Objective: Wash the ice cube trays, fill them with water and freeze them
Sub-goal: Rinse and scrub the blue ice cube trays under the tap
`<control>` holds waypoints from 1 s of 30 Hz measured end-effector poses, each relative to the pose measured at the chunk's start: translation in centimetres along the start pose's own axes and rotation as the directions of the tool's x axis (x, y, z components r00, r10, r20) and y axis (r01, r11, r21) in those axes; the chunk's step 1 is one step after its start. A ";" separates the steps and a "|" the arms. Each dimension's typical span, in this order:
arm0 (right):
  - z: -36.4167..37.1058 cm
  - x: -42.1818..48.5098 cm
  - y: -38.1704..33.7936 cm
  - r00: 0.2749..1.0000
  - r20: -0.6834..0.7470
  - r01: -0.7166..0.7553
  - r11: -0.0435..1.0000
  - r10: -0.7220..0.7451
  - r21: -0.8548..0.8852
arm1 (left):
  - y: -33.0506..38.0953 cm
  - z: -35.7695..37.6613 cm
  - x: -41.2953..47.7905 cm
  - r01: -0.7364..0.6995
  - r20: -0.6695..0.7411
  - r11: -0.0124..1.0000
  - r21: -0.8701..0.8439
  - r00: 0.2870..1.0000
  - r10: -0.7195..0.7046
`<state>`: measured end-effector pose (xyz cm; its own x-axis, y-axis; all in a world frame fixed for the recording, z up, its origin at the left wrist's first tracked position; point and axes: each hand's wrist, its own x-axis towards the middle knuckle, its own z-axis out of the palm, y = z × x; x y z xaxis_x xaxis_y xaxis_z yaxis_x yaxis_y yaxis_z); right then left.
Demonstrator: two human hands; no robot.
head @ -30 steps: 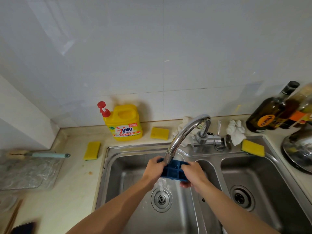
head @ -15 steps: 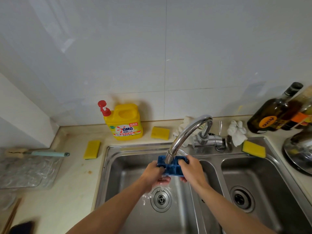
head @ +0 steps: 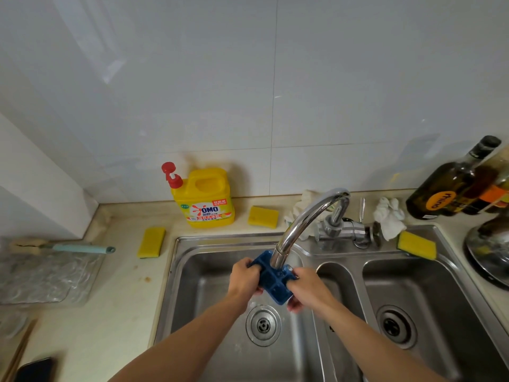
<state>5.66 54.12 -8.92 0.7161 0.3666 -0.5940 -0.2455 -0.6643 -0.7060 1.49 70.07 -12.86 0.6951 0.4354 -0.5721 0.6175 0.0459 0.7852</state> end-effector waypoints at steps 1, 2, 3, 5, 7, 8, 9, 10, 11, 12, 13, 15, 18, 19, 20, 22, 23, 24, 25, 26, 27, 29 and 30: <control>0.0 -0.1 0.0 1.000 0.017 0.007 1.000 -0.007 -0.010 | -0.1 -0.1 0.1 -0.006 -0.005 1.000 0.006 1.000 0.006; 0.1 -0.1 -0.1 1.000 0.022 0.012 1.000 -0.012 -0.018 | -0.1 -0.1 0.2 -0.009 -0.002 1.000 0.001 1.000 0.009; 0.1 -0.1 0.0 1.000 0.018 0.014 1.000 -0.013 -0.020 | -0.1 -0.1 0.4 -0.011 0.011 1.000 -0.016 1.000 0.011; 0.1 0.1 0.1 1.000 -0.015 0.002 1.000 -0.002 0.000 | 0.0 0.0 0.4 -0.013 0.049 0.998 -0.063 0.999 0.016; 0.2 0.3 0.2 0.998 -0.061 -0.018 0.999 0.019 0.027 | 0.3 0.3 0.4 -0.025 0.084 0.994 -0.104 0.996 0.034; 0.2 0.4 0.3 0.996 -0.082 -0.026 0.999 0.029 0.046 | 0.4 0.4 0.3 -0.030 0.103 0.992 -0.125 0.994 0.043; 0.1 0.3 0.3 0.994 -0.099 -0.030 0.997 0.038 0.074 | 0.5 0.5 0.2 -0.034 0.125 0.989 -0.145 0.991 0.052; 0.1 0.3 0.3 0.992 -0.114 -0.031 0.994 0.044 0.108 | 0.5 0.5 0.1 -0.035 0.150 0.986 -0.164 0.987 0.060; 0.0 0.2 0.3 0.990 -0.131 -0.028 0.990 0.046 0.137 | 0.5 0.5 0.0 -0.030 0.175 0.983 -0.183 0.983 0.063; 0.0 0.2 0.2 0.988 -0.150 -0.017 0.988 0.041 0.154 | 0.4 0.4 -0.1 -0.019 0.194 0.979 -0.203 0.979 0.059; 0.0 0.1 0.1 0.985 -0.170 0.000 0.987 0.027 0.158 | 0.3 0.4 -0.2 -0.003 0.206 0.975 -0.222 0.977 0.050; 0.1 -0.1 -0.1 0.978 -0.208 0.038 0.988 -0.006 0.151 | 0.1 0.6 -0.3 0.020 0.208 0.972 -0.236 0.978 0.030; 0.5 -0.2 -0.5 0.977 -0.210 0.060 0.983 -0.022 0.176 | -0.1 1.2 -0.4 0.024 0.227 0.976 -0.216 0.974 0.027; 0.6 -0.2 -0.5 0.979 -0.202 0.061 0.980 -0.022 0.188 | -0.1 1.4 -0.4 0.011 0.239 0.975 -0.223 0.970 0.043; 0.6 -0.1 -0.4 0.981 -0.195 0.061 0.979 -0.023 0.193 | -0.1 1.5 -0.4 -0.006 0.241 0.974 -0.228 0.969 0.062; 0.6 0.2 -0.2 0.985 -0.170 0.058 0.979 -0.024 0.196 | 0.1 1.5 -0.4 -0.022 0.214 0.975 -0.220 0.974 0.070; 0.7 0.3 0.0 0.988 -0.152 0.053 0.977 -0.022 0.206 | 0.2 1.4 -0.4 -0.014 0.195 0.978 -0.208 0.979 0.056; 0.7 0.4 0.2 0.991 -0.133 0.049 0.975 -0.020 0.217 | 0.3 1.3 -0.3 -0.003 0.181 0.981 -0.192 0.983 0.038; 0.9 0.5 0.3 0.992 -0.120 0.048 0.974 -0.021 0.221 | 0.3 1.1 -0.3 0.005 0.173 0.984 -0.177 0.985 0.026; 1.1 0.5 0.4 0.993 -0.117 0.049 0.975 -0.024 0.217 | 0.4 0.9 -0.3 0.007 0.169 0.986 -0.169 0.985 0.022; 1.3 0.6 0.5 0.992 -0.120 0.051 0.976 -0.026 0.213 | 0.4 0.8 -0.4 0.002 0.168 0.987 -0.162 0.985 0.026; 1.5 0.6 0.6 0.990 -0.138 0.047 0.973 -0.016 0.228 | 0.4 0.5 -0.5 -0.023 0.165 0.991 -0.131 0.985 0.045; 1.6 0.7 0.6 0.990 -0.144 0.039 0.970 -0.004 0.239 | 0.3 0.3 -0.6 -0.039 0.165 0.993 -0.107 0.985 0.057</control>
<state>4.95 54.97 -10.38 0.8036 0.2721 -0.5294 -0.3665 -0.4746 -0.8002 1.41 69.61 -12.34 0.7801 0.2830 -0.5579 0.5468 0.1248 0.8279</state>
